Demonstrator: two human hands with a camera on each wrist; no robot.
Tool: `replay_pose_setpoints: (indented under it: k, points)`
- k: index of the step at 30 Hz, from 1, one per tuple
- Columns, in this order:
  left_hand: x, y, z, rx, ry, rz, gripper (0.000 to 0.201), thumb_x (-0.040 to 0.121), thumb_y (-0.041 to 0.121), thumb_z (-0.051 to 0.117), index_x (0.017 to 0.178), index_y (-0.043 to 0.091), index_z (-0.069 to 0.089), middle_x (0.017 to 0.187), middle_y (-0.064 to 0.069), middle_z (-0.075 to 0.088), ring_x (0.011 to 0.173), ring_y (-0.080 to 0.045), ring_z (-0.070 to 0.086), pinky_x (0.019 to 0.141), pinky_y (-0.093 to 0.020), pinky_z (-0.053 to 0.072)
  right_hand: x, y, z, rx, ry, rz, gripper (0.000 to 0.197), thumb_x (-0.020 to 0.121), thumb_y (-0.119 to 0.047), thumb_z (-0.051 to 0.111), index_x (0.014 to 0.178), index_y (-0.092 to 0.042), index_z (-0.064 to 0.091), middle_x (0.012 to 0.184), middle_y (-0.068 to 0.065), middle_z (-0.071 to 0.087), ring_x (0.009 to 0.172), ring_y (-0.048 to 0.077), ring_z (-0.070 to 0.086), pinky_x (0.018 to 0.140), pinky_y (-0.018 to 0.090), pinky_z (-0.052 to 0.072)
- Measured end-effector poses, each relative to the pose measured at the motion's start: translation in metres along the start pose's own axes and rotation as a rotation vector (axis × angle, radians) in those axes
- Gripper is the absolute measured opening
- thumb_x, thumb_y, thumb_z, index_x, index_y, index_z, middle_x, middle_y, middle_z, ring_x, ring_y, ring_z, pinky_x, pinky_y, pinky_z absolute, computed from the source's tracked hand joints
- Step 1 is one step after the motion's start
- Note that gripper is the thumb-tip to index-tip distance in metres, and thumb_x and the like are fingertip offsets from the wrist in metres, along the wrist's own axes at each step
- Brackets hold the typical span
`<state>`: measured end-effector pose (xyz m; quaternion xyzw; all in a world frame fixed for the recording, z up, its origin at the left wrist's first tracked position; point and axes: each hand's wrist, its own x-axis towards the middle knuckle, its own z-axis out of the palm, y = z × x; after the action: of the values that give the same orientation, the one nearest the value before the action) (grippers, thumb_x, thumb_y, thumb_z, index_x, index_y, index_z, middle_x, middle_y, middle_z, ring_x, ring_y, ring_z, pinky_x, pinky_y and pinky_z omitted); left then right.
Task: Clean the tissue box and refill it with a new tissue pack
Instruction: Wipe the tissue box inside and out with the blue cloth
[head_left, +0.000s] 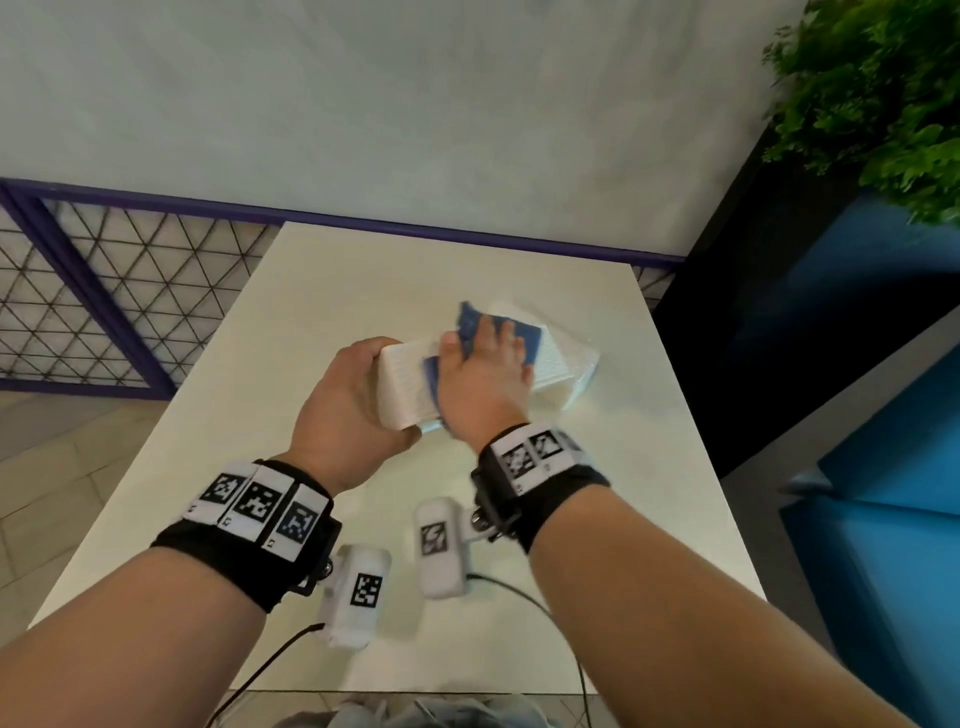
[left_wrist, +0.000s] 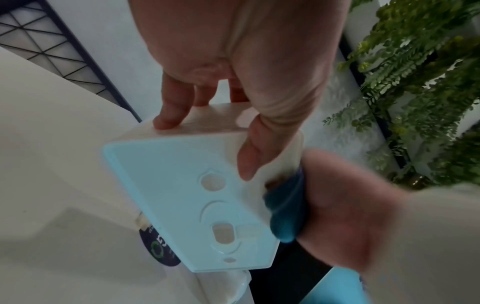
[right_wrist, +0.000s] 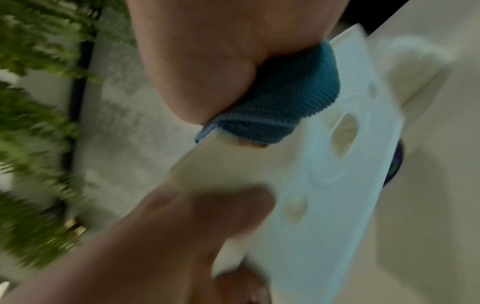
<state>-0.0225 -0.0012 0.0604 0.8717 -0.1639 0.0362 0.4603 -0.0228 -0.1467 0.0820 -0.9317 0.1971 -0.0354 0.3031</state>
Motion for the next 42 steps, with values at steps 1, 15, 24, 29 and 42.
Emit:
replay_pose_setpoints:
  k: [1, 15, 24, 29, 42]
  points:
    - [0.0, 0.002, 0.0, -0.011, 0.001, 0.001, 0.073, 0.058, 0.01, 0.086, 0.121, 0.022, 0.05, 0.118, 0.007, 0.052, 0.099, -0.007, 0.049, 0.077, -0.019, 0.036, -0.013, -0.011, 0.006, 0.014, -0.017, -0.075, 0.064, 0.097, -0.049, 0.026, 0.152, -0.017, 0.014, 0.162, 0.008, 0.005, 0.149, 0.025, 0.003, 0.12, 0.045, 0.003]
    - [-0.015, -0.018, -0.033, -0.115, -0.112, 0.044, 0.078, 0.054, 0.008, 0.086, 0.109, 0.045, 0.044, 0.119, 0.014, 0.052, 0.112, -0.005, 0.05, 0.078, -0.033, 0.055, 0.026, 0.076, -0.034, 0.279, 0.048, 0.347, 0.058, 0.094, -0.054, 0.033, 0.122, -0.007, 0.052, 0.125, 0.018, 0.058, 0.115, 0.036, 0.056, 0.099, 0.041, 0.044]
    - [0.006, -0.005, -0.055, 0.361, -0.375, -0.051, 0.11, 0.059, 0.031, 0.088, 0.139, 0.052, 0.015, 0.151, 0.01, 0.024, 0.14, -0.022, 0.025, 0.115, -0.05, 0.023, 0.023, 0.06, -0.045, 1.08, -0.157, 0.712, 0.036, 0.096, -0.016, 0.04, 0.061, -0.015, 0.032, 0.03, -0.001, 0.035, 0.036, 0.015, 0.04, 0.033, 0.014, 0.033]
    - [0.003, 0.04, 0.002, 0.898, -0.402, 0.175, 0.12, 0.071, 0.053, 0.072, 0.149, 0.026, -0.014, 0.16, 0.003, -0.01, 0.147, -0.029, -0.013, 0.113, -0.064, -0.005, 0.016, 0.044, -0.015, 1.089, -0.085, 0.671, 0.019, 0.071, -0.024, 0.059, 0.066, -0.018, 0.043, 0.052, -0.002, 0.046, 0.046, 0.017, 0.048, 0.053, 0.024, 0.043]
    - [0.008, 0.01, -0.017, 0.544, 0.008, 0.039, 0.073, 0.064, 0.021, 0.074, 0.127, 0.027, 0.037, 0.119, -0.001, 0.047, 0.1, -0.028, 0.05, 0.077, -0.043, 0.045, 0.005, 0.047, -0.069, 0.855, 0.002, 0.315, 0.024, 0.095, -0.035, 0.051, 0.109, -0.016, 0.058, 0.096, 0.003, 0.063, 0.088, 0.022, 0.061, 0.094, 0.037, 0.049]
